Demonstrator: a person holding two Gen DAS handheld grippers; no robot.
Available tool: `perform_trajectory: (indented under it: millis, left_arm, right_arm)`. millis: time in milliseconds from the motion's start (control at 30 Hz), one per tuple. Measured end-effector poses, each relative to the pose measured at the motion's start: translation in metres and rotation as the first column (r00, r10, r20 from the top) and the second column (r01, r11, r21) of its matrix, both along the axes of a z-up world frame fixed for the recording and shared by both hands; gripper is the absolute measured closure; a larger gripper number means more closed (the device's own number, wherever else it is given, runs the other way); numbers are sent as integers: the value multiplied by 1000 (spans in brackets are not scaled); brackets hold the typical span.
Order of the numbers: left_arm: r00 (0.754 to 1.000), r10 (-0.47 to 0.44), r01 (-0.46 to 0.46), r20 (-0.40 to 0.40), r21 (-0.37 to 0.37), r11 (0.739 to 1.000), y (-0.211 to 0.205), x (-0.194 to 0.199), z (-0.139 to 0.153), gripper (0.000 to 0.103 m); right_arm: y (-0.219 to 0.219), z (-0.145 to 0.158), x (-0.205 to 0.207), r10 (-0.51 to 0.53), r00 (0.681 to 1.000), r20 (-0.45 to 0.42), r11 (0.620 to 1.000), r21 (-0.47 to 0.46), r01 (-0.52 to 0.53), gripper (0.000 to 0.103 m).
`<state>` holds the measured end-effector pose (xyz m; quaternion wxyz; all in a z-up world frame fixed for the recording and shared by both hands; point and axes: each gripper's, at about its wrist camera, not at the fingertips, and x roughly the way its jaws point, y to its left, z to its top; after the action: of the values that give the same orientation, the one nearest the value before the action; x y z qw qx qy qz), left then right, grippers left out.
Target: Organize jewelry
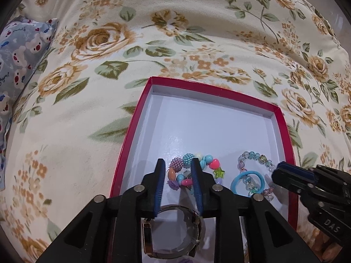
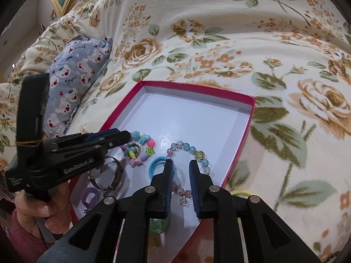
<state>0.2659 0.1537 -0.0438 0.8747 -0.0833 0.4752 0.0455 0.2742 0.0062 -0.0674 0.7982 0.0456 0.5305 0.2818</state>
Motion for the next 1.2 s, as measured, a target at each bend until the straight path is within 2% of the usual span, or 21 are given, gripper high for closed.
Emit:
perform_trajectory:
  millis: [100, 133, 333, 467, 600, 833, 1100, 1200]
  left_arm:
    - [1000, 7, -7, 15, -1, 1000, -2, -5, 5, 55]
    - [1000, 9, -9, 23, 1, 1000, -2, -7, 7, 54]
    - [999, 29, -29, 46, 2, 1000, -2, -27, 21, 47]
    - [996, 54, -54, 73, -13, 998, 1, -45, 32, 36]
    - [993, 69, -68, 91, -12, 998, 1, -63, 38, 27]
    - [991, 86, -81, 103, -48, 996, 3, -92, 45, 23]
    - [990, 99, -91, 105, -73, 993, 10, -111, 47, 22]
    - [988, 106, -97, 111, -85, 992, 11, -116, 50, 22]
  right_arm:
    - [-3, 7, -4, -7, 1000, 11, 1000, 15, 7, 74]
    - [-4, 10, -6, -10, 1000, 17, 1000, 17, 10, 70]
    - [-15, 27, -19, -38, 997, 62, 999, 34, 36, 62]
    - [-22, 32, -26, -60, 995, 74, 998, 38, 58, 54]
    - [-25, 34, -32, -72, 995, 71, 997, 44, 69, 52]
    - [-25, 40, -45, -66, 994, 81, 997, 54, 62, 42]
    - [-22, 42, -56, -65, 994, 84, 997, 58, 60, 39]
    - [-22, 43, -60, -64, 994, 84, 996, 61, 59, 34]
